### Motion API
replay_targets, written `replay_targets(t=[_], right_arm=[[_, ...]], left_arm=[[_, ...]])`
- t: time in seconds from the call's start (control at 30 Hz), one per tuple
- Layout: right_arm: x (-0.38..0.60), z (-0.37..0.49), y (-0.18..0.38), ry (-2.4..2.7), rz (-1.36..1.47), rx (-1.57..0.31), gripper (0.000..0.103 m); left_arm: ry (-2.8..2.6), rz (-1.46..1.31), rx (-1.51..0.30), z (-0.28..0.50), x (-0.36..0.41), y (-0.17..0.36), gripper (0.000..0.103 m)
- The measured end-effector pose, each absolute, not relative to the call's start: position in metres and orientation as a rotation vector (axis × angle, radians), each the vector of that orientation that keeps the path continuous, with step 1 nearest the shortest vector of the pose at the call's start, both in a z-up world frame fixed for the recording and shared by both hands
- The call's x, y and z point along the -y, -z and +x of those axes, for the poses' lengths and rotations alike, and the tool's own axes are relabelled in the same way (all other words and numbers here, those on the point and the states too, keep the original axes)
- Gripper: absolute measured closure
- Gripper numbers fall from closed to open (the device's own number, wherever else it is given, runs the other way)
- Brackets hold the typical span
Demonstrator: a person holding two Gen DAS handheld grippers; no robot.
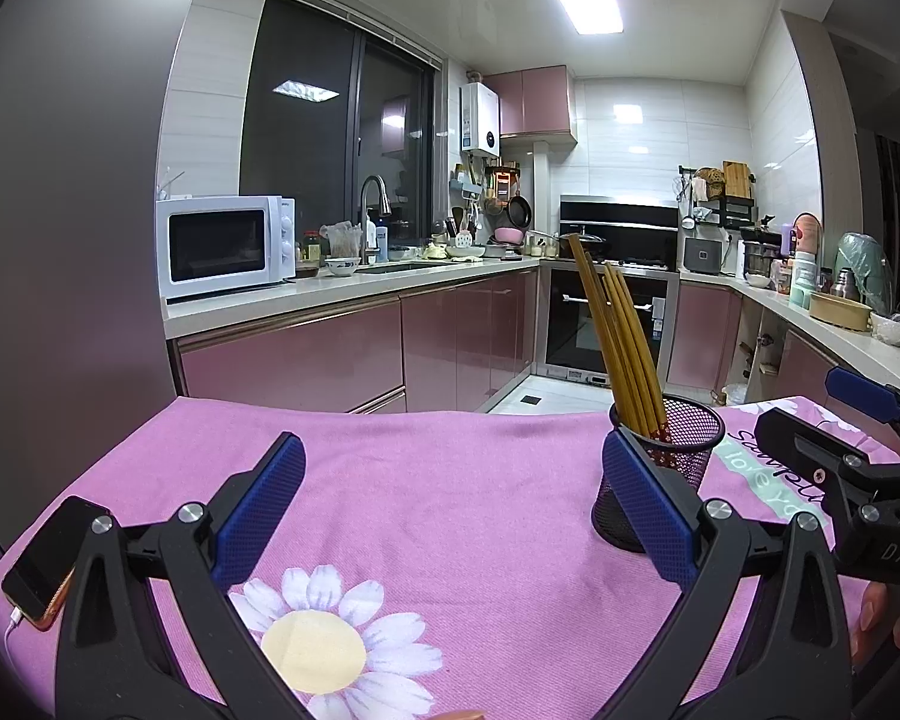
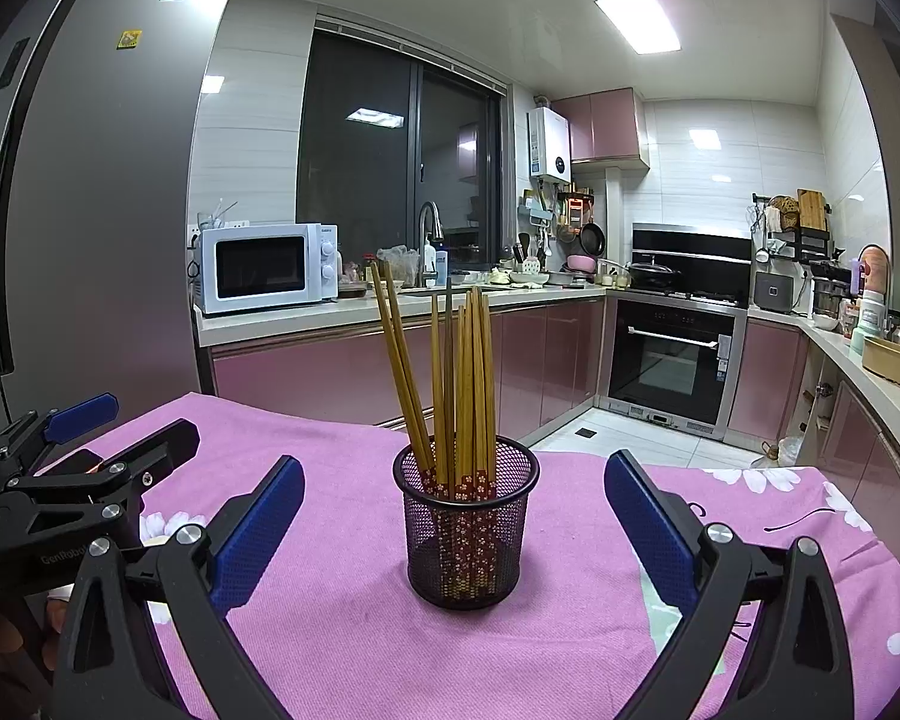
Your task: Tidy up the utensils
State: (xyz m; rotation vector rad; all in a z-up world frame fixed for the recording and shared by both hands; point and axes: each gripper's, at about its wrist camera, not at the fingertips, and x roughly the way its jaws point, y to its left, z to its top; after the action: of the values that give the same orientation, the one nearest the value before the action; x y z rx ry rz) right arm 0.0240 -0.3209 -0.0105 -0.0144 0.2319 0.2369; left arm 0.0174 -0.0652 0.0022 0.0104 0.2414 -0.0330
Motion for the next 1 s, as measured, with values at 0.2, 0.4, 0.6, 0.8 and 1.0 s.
replay_targets(t=[0.2,0.4,0.6,0.8,1.0], right_arm=[[0.3195,0.0247,0.0101,-0.237,-0.014,-0.234,0.006],[0.3197,0.0247,0.0097,-0.237,-0.013,-0.232,0.006],[0.3187,0.0249,0.0090,-0.235,-0.013,-0.233,0.006],[0.3160,0.0258,0.0083,-0.235,-0.012,-0.232,0.006],[0.3155,0.0262,0.0083,-0.236,-0.011,-0.233,0.006]], left_arm=[[0.031,0.010,-0.241,0.0170,0.0650,-0.0016,0.005],[0.033,0.010,-0.242,0.0179,0.0645,-0.0022,0.005],[0.032,0.011,-0.243,0.0179,0.0648,-0.0023,0.005],[0.033,0.011,-0.242,0.0170,0.0649,-0.0022,0.005],[0.032,0.011,-0.244,0.0180,0.0655,-0.0021,0.005]])
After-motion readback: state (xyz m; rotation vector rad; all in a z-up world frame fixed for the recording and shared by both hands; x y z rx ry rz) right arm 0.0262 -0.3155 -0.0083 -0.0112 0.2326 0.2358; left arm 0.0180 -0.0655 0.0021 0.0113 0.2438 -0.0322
